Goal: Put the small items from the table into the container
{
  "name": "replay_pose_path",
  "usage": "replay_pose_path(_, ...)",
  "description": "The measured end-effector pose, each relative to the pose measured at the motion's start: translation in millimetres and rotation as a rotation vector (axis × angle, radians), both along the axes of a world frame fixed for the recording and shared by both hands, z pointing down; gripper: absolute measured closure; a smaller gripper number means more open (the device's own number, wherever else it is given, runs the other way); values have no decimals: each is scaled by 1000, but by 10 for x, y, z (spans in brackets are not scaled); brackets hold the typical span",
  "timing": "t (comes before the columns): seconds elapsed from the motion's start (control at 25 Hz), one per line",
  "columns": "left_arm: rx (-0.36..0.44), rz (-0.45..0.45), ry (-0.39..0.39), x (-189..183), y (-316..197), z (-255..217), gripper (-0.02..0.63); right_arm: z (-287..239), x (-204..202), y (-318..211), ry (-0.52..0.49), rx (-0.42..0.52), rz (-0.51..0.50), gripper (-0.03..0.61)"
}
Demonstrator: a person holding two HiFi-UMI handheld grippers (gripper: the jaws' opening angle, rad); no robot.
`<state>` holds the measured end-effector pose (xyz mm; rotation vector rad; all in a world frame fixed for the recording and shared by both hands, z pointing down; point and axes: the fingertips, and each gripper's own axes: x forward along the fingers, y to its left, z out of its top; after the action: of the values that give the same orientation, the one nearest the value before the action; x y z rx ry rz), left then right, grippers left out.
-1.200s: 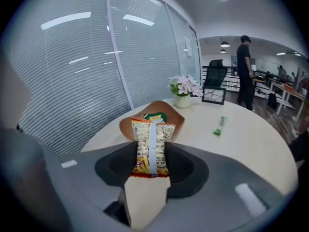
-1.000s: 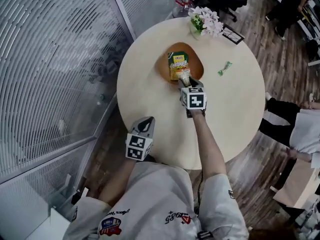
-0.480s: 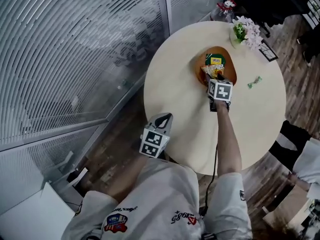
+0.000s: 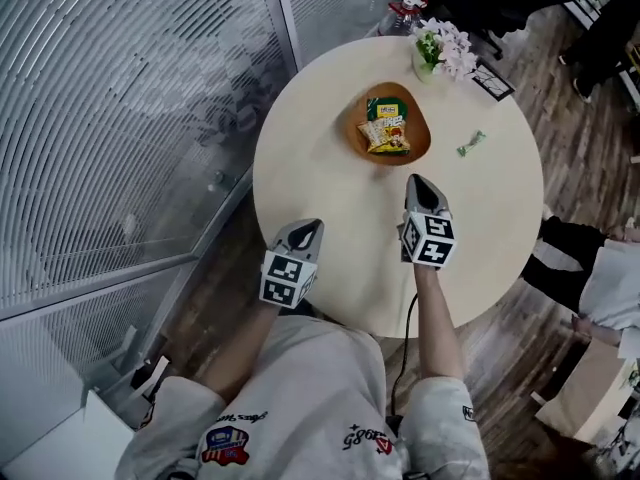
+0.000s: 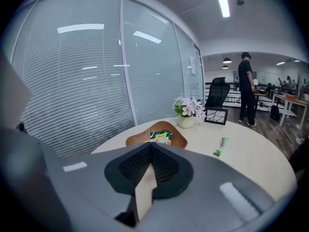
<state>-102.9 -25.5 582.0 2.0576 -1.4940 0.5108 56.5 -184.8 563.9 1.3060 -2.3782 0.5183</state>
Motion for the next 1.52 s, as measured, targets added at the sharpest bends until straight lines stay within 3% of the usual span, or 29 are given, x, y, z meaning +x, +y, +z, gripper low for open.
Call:
replay_pose_path(0.24, 41, 51, 5, 415, -56, -107, 607, -37, 600, 817, -39, -11, 96, 577)
replay_pose_path(0.48, 59, 92, 0, 847, -65, -210, 607, 17, 946, 1508, -80, -44, 150, 577)
replay_pose_path(0.88, 36, 177, -2, 1204, -147, -115, 607, 161, 1097, 1782, -92, -133, 225, 577)
replay_pose_path(1.16, 11, 222, -2, 1175, -328, -21, 607, 329, 1148, 1235, -78, -130, 301, 577)
replay_pose_path(1.36, -2, 278, 8, 1250, -386, 12, 607, 473, 1405, 186, -5, -127, 349, 575)
replay_pose_path(1.52, -25, 289, 9, 1173, -430, 120, 607, 680, 1539, -694, 126, -141, 349, 536)
